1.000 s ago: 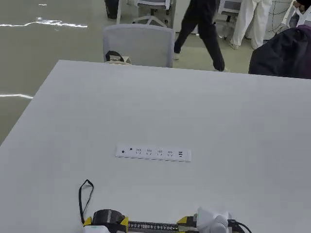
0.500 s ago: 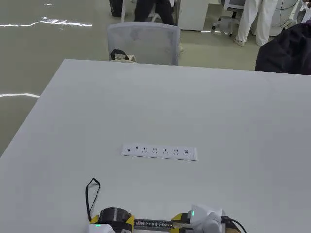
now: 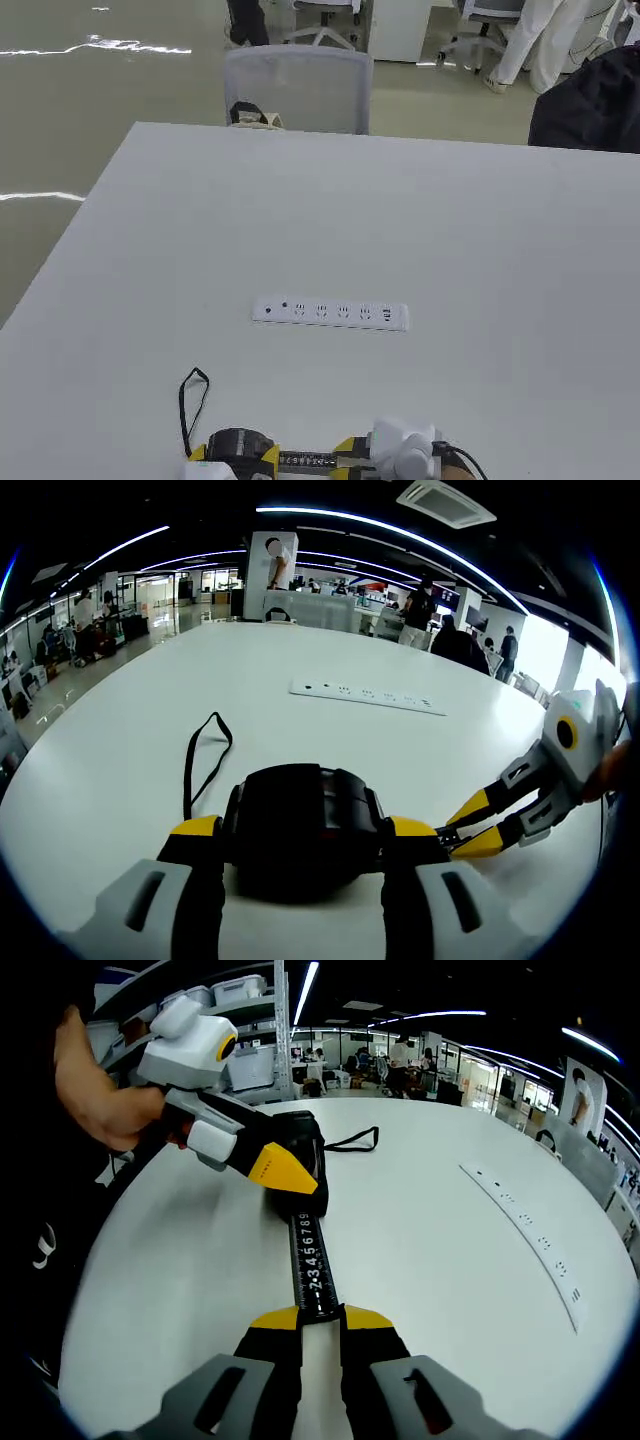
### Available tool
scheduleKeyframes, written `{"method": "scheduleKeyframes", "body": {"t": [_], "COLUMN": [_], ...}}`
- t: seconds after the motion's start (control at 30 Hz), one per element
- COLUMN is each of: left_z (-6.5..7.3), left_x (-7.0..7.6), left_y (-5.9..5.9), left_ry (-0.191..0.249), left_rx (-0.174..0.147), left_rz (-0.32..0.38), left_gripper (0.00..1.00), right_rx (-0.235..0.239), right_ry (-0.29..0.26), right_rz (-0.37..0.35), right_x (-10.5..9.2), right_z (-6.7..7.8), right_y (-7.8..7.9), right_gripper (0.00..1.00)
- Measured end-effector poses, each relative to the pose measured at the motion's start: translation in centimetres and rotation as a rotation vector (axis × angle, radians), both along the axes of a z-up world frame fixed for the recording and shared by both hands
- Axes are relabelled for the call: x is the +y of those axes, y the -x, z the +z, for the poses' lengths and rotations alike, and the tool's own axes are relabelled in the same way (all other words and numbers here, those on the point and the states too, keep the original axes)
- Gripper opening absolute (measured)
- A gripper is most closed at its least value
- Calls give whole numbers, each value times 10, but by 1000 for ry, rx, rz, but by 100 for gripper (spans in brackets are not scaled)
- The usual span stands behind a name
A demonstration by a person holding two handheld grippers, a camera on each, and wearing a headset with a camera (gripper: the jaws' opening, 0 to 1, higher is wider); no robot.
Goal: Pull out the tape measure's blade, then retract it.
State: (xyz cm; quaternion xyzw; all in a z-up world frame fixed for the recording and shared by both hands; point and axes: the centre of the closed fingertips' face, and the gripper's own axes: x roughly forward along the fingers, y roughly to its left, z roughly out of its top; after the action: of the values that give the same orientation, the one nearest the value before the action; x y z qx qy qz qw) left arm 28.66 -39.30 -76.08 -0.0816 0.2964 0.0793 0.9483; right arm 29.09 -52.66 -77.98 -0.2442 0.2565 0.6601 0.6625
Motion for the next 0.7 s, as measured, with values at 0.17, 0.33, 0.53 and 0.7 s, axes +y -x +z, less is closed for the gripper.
{"method": "scheduleKeyframes", "body": {"t": [0.17,0.33,0.53,0.7], "left_z": [3,0,-3,-1], "left_x": [0,0,2,1], "left_y": [0,1,1,1], "left_ry": [6,13,22,27], "left_rx": [-4,-5,-6,-3], "left_rz": [3,-15,-40,-54], "left_gripper": [60,60,60,60], "right_rx": [6,10,13,19], "right_ry": [-6,-11,-20,-27], "right_rz": [-1,13,27,29], "right_x": [2,8,19,30], "right_z": [1,1,2,1], "right_y": [0,4,8,10], "right_gripper": [12,12,12,12]}}
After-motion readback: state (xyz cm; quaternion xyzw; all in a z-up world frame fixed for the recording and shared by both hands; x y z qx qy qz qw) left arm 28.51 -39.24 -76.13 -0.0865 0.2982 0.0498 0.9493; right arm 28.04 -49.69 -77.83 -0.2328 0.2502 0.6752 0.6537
